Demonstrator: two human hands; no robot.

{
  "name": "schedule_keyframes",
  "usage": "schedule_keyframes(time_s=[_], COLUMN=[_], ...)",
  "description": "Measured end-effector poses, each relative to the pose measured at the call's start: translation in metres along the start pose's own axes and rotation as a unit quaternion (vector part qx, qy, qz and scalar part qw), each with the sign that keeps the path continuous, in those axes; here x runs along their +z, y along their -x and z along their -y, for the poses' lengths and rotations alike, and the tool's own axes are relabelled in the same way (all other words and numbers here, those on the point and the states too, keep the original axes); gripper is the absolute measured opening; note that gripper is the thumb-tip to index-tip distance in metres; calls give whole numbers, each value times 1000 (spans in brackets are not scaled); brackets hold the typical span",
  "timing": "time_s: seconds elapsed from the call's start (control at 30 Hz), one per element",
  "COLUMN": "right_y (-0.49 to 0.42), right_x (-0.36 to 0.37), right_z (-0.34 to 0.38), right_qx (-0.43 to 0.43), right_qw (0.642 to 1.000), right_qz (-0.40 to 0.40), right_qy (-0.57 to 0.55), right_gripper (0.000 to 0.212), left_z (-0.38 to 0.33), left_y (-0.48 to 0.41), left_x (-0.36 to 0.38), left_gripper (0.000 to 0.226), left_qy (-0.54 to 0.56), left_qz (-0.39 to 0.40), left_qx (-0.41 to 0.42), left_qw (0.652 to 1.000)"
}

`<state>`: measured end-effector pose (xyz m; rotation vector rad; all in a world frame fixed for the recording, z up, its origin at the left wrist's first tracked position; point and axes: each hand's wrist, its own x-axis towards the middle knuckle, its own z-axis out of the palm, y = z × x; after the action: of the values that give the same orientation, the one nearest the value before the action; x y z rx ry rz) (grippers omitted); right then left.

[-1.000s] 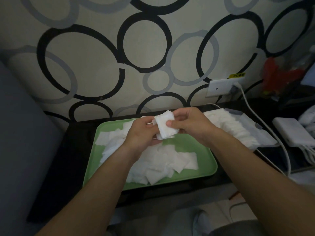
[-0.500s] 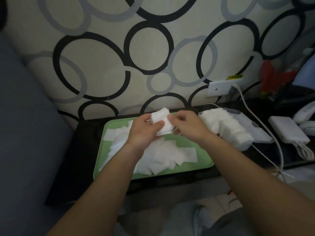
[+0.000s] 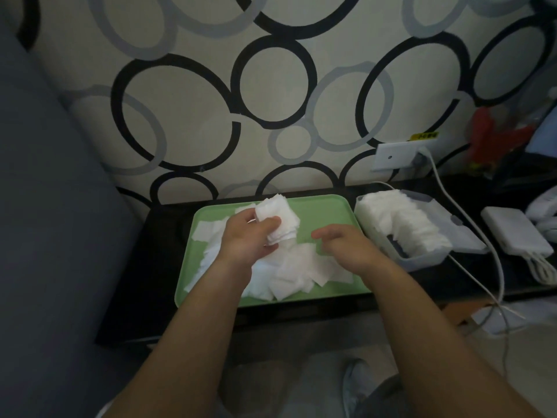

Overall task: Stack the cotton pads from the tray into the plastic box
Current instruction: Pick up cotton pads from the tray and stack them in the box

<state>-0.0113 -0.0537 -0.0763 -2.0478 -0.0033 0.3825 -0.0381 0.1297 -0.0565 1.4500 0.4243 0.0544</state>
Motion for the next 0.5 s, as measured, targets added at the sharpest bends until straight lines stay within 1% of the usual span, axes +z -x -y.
schedule_keyframes(time_s=[0.13, 0.27, 0.43, 0.5], right_y=[-12, -22, -34, -36], right_x=[6, 10, 7, 8], right_z=[4, 11, 13, 10], right_qx=[18, 23, 7, 13], right_qw=[1000, 999, 997, 998], right_qz=[2, -22, -36, -24], right_qy=[0, 25, 62, 64], right_gripper=[31, 36, 33, 32], left_z=[-2, -1, -2, -2], left_y=[-3, -8, -15, -18], left_x=[2, 7, 3, 1], left_gripper=[19, 20, 19, 21], left_qy=[2, -8, -13, -15], left_qz=[6, 11, 3, 0], left_qx=[5, -4, -4, -5], left_qw=[1000, 1000, 1000, 1000])
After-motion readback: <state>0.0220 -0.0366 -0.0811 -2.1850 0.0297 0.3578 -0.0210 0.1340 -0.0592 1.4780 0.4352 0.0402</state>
